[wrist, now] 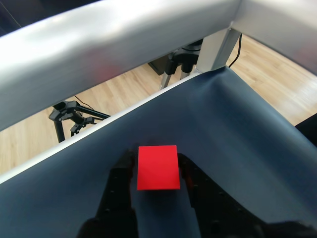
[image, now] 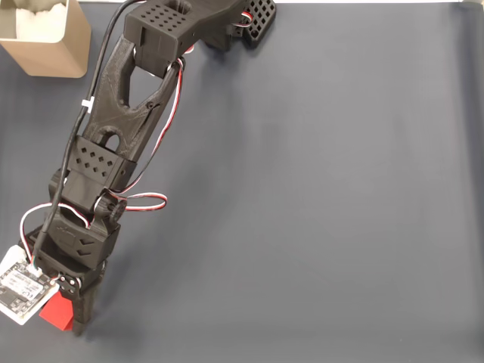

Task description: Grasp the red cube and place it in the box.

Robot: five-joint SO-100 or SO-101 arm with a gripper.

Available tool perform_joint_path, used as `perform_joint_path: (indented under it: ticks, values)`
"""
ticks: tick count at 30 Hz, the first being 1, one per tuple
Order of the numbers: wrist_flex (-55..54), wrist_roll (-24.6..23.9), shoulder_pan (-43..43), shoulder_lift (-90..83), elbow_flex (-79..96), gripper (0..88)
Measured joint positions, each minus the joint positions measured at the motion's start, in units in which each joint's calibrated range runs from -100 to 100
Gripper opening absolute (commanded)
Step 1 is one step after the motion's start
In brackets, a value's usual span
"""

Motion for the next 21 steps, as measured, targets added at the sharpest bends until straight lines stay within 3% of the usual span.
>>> perform_joint_path:
  ticks: [21]
  values:
    - [0.00,1.03,0.00,-3.99,5.88,23.4]
